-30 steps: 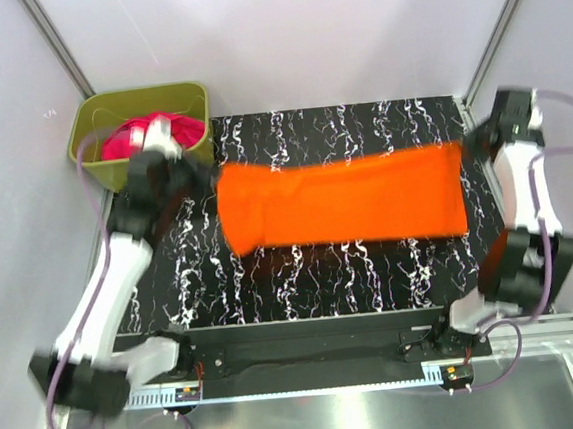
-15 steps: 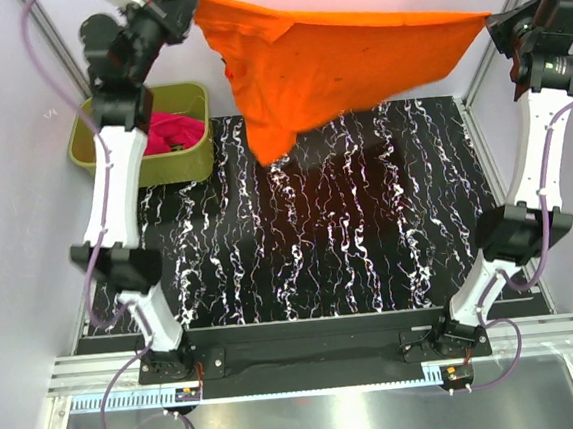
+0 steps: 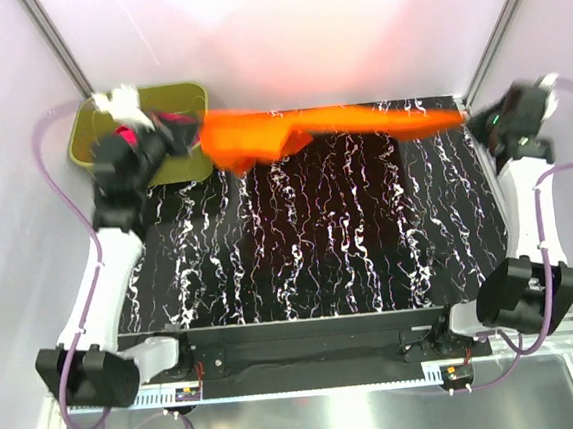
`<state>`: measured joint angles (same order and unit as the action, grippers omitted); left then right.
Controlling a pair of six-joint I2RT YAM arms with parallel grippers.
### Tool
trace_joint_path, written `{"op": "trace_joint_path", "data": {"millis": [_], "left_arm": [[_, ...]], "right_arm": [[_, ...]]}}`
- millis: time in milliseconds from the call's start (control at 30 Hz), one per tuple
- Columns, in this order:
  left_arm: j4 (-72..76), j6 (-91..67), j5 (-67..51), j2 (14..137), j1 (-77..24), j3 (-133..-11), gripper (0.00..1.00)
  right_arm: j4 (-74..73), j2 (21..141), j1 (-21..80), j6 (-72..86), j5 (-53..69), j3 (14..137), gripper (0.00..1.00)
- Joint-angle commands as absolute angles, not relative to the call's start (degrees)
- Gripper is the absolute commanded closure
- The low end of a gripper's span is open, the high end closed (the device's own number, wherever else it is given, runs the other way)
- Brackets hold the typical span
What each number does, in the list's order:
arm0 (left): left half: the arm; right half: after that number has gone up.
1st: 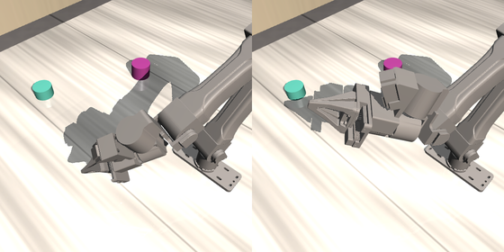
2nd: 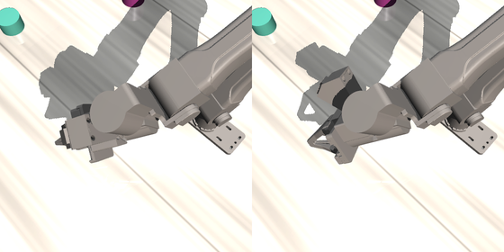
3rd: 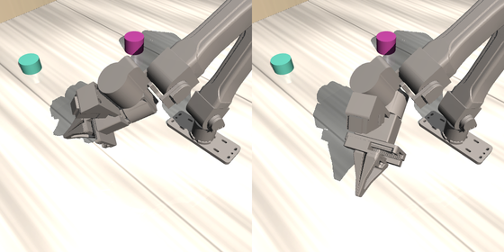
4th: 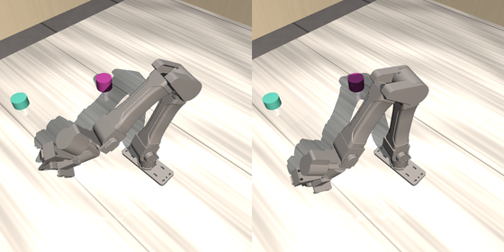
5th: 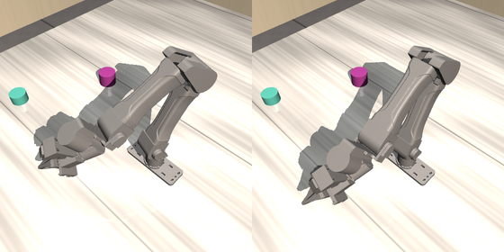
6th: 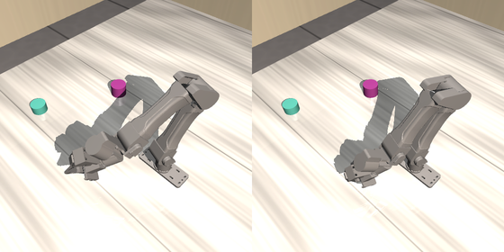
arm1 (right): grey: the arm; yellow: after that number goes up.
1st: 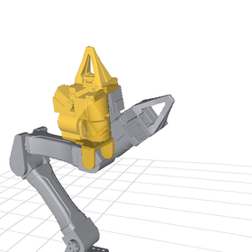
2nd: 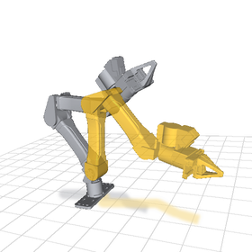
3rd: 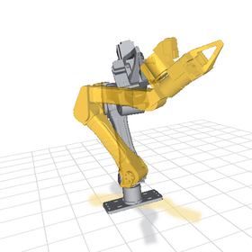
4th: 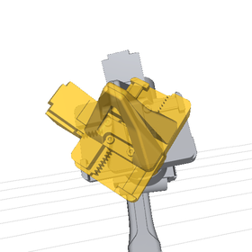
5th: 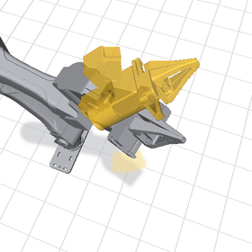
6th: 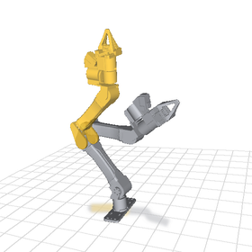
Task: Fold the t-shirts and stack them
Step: Flatten the tshirt out
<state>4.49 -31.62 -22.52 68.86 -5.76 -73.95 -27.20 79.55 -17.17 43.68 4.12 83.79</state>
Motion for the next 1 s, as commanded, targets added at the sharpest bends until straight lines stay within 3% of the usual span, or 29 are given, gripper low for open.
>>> {"op": "trace_joint_path", "data": {"millis": [0, 167, 267, 633, 967], "left_arm": [[5.7, -33.9, -21.4, 61.3, -5.0, -58.4, 1.0], [1.4, -38.0, -20.0, 47.8, -4.9, -34.0, 1.0], [-6.5, -40.3, -17.0, 39.5, -4.8, -27.1, 1.0], [-13.2, -51.7, -17.5, 34.3, -4.8, -14.6, 1.0], [-13.5, -49.7, -19.0, 40.2, -4.8, -17.0, 1.0]], "right_arm": [[-26.3, 76.4, -17.6, 42.3, 2.2, 70.0, 1.0], [-28.3, 71.1, -18.0, 42.4, 1.8, 54.0, 1.0], [-34.2, 70.4, -18.7, 42.5, -1.1, 49.9, 1.0], [-43.1, 77.8, -20.3, 36.5, -10.7, 51.2, 1.0], [-42.1, 79.9, -20.5, 33.0, -11.0, 49.8, 1.0]]}}
